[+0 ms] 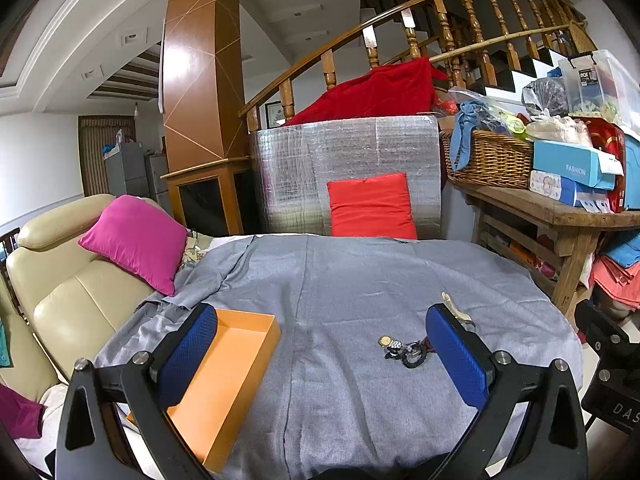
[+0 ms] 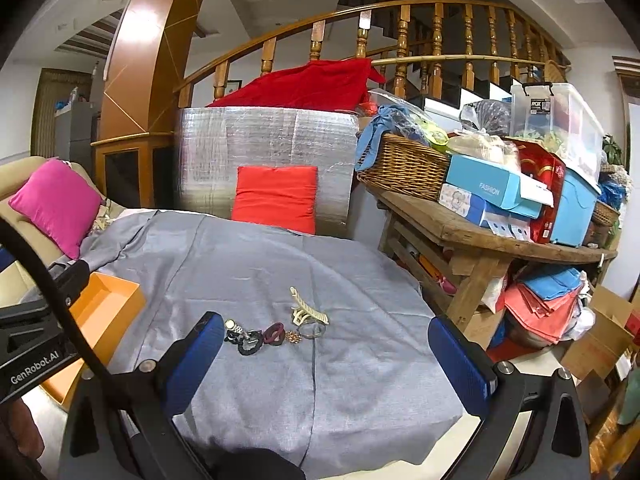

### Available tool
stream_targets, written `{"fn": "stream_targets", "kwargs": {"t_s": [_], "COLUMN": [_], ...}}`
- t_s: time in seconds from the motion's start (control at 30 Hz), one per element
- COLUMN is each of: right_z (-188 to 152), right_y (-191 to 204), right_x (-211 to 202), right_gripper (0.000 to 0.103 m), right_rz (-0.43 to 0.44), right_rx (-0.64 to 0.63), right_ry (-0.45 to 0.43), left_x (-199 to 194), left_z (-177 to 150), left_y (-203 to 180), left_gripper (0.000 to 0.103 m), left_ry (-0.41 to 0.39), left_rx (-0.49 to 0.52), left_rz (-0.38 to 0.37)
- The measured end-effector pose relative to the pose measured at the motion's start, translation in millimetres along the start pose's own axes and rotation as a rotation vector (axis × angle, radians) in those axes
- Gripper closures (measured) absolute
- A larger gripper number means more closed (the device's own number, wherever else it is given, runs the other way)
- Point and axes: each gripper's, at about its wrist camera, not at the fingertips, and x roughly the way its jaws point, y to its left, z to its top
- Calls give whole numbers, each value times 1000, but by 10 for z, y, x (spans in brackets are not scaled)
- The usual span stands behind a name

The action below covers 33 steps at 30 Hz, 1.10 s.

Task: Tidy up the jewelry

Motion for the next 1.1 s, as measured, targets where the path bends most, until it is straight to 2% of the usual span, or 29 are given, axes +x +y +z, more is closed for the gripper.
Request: {"fn": "stream_targets", "kwargs": {"t_s": [1.1], "right_z": [17], "right_y": [35], "right_x": [9], "right_gripper": [0], "right_rz": [-1], "right_rx": [-4], "right_ry": [-2], "left_x": [-20], "left_z": [-8], "left_y": [-53], "left_gripper": [0], "left_ry": [-7], "left_rx": [13], "left_rz": [7]}}
